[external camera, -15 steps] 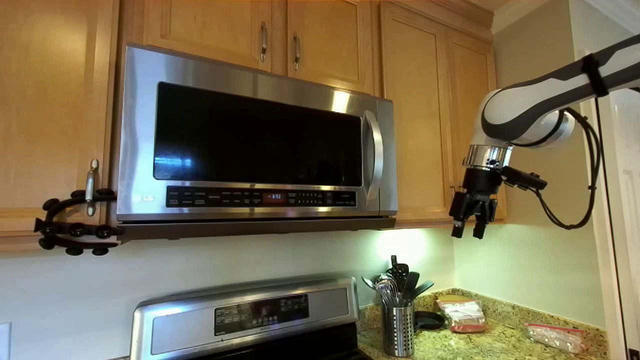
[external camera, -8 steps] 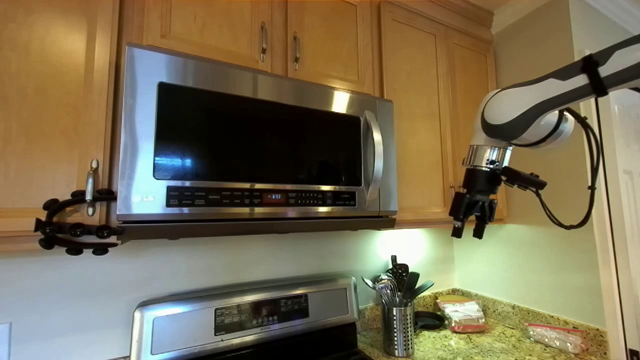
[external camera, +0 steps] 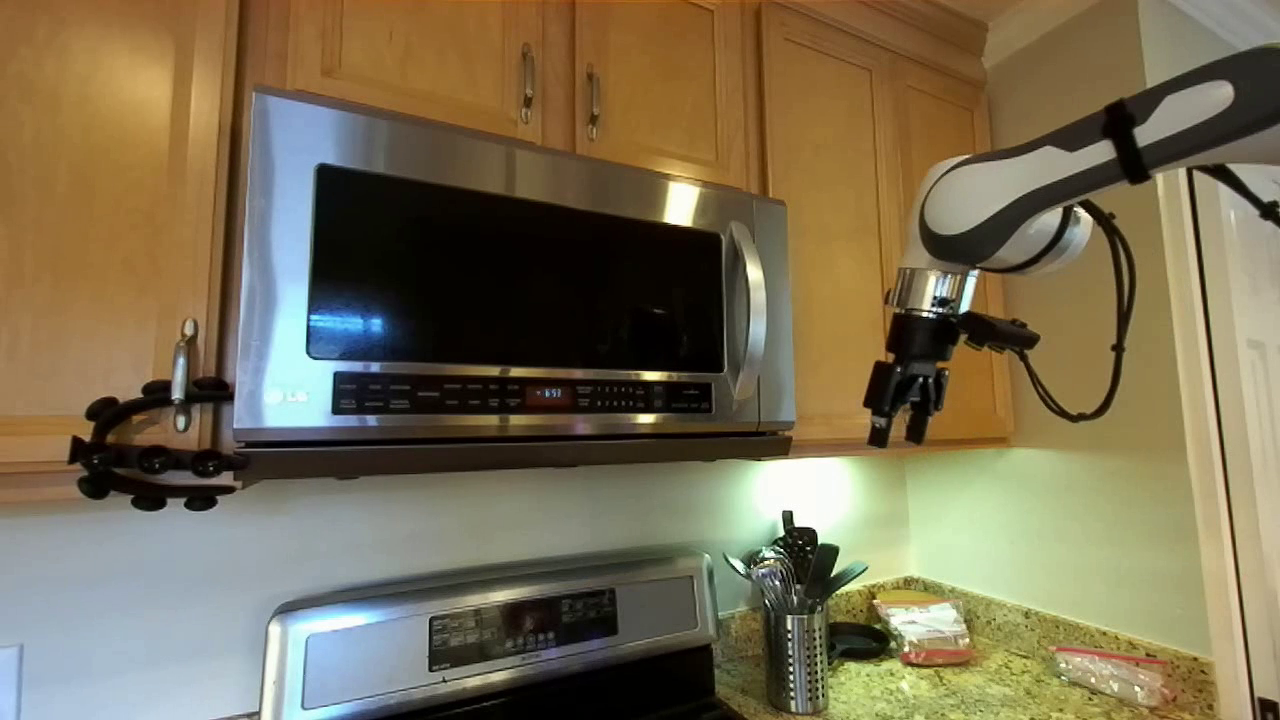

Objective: Open the microwave door

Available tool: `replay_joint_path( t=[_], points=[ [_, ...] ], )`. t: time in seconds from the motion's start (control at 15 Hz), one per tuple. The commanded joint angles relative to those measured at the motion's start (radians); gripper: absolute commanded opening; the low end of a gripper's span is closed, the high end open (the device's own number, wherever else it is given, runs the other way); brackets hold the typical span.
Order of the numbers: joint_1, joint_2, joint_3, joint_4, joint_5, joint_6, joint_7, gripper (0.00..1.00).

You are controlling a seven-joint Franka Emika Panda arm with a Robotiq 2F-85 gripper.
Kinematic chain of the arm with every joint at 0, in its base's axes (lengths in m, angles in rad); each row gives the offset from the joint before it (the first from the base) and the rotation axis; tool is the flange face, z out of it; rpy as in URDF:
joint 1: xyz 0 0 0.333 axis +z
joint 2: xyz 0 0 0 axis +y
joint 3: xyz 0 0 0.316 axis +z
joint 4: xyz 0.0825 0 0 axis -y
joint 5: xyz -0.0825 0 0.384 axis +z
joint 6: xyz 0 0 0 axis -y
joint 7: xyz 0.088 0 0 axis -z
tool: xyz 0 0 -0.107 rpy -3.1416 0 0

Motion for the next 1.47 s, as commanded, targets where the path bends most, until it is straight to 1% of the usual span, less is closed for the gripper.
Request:
replay_joint_path(
  t=[0.0,0.27,0.4,0.53,0.6,0.73,0.87,1.07,1.33,1.4],
  points=[
    [0.014,0.100,0.036,0.150,-0.049,-0.014,-0.027,1.00],
    [0.028,0.149,0.092,0.211,-0.097,0.065,-0.009,1.00],
    [0.024,0.168,0.112,0.217,-0.116,0.142,0.018,1.00],
    [0.012,0.180,0.138,0.215,-0.173,0.219,0.070,1.00],
    [0.006,0.178,0.148,0.202,-0.209,0.280,0.097,1.00],
    [-0.011,0.181,0.167,0.192,-0.280,0.380,0.189,1.00],
    [-0.023,0.189,0.180,0.194,-0.325,0.451,0.266,1.00],
    [-0.045,0.195,0.202,0.197,-0.394,0.528,0.358,1.00],
    [-0.067,0.201,0.209,0.187,-0.423,0.615,0.436,1.00],
    [-0.072,0.204,0.209,0.188,-0.424,0.632,0.449,0.96]
  ],
)
